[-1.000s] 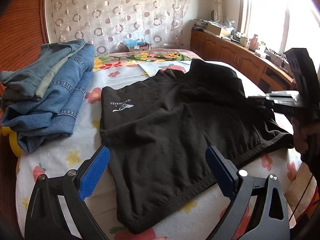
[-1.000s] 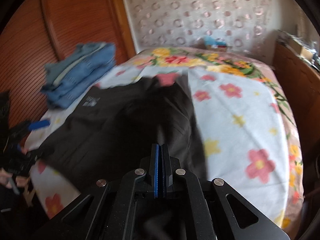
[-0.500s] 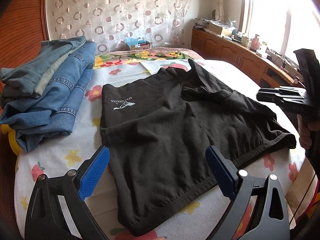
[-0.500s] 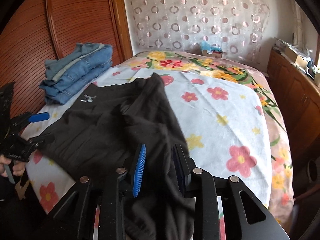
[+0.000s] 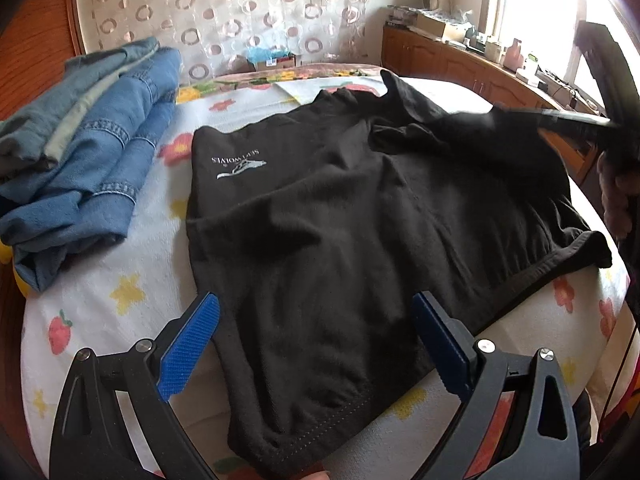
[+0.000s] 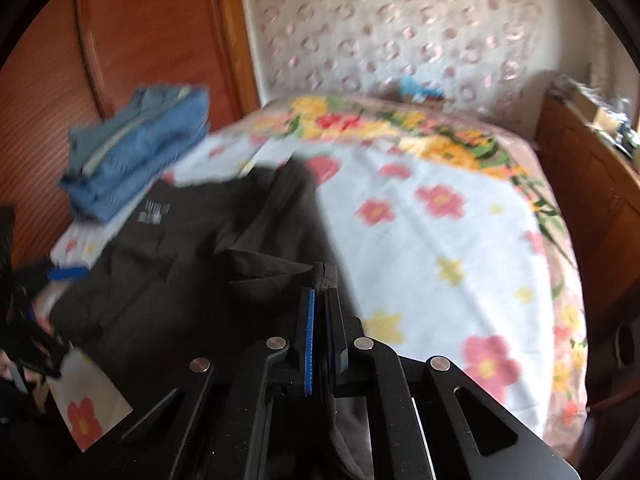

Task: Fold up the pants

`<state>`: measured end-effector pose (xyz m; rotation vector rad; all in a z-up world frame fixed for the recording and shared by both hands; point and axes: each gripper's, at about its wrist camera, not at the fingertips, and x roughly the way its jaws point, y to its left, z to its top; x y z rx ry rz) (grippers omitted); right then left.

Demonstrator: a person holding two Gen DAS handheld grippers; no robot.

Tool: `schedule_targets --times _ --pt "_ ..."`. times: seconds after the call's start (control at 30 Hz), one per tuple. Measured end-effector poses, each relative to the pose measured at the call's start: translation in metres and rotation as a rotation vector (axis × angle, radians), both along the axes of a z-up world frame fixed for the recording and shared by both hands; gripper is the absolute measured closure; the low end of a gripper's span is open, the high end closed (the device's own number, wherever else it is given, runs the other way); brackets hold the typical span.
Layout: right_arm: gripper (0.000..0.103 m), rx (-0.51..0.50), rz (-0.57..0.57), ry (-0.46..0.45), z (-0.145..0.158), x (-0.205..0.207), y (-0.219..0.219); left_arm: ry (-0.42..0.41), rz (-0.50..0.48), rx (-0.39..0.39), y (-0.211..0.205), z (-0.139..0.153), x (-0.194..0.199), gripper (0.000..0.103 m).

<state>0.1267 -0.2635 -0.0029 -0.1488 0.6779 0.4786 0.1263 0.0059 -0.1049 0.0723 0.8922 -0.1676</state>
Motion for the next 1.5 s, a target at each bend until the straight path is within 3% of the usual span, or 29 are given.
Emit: schedule_targets --times 0.17,0.43,0.67,0.73,0.8,0.93,1.2,1.4,1.5 --pt "0.1 -0.039 -0.117 -0.024 0.007 0.021 -0.026 0.004 0.0 0.0 0.0 -0.002 0.001 0.006" --pt "0.1 -0.088 -0.327 0.001 -0.006 0.062 -0.058 0.002 0.001 -0.001 -0.001 -0.002 0.0 0.006" --pt "0.1 -0.114 -0.369 0.026 -0.015 0.068 -0.053 0.003 0.002 0.003 -0.001 -0.002 -0.001 0.006" --pt "0.09 -0.128 -0.381 0.03 -0.016 0.069 -0.047 0.004 0.001 0.005 -0.001 -0.002 0.0 0.006" --pt "0.081 -0.109 -0.372 0.055 -0.016 0.061 -0.05 0.004 0.003 0.005 -0.001 -0.003 0.0 0.006" --pt "0.08 -0.084 -0.303 0.04 -0.002 0.028 -0.051 0.009 0.002 0.004 -0.001 -0.004 0.001 0.006" --pt "0.079 -0.039 -0.188 0.016 -0.002 -0.084 -0.043 0.014 0.001 0.015 -0.002 -0.004 0.003 0.006" --pt "0.079 -0.114 -0.194 0.017 -0.018 -0.118 -0.041 0.013 -0.001 0.015 -0.002 -0.005 0.003 0.006" --pt "0.073 -0.128 -0.194 0.02 -0.022 -0.122 -0.041 0.005 0.002 -0.009 0.001 -0.004 0.002 0.006"
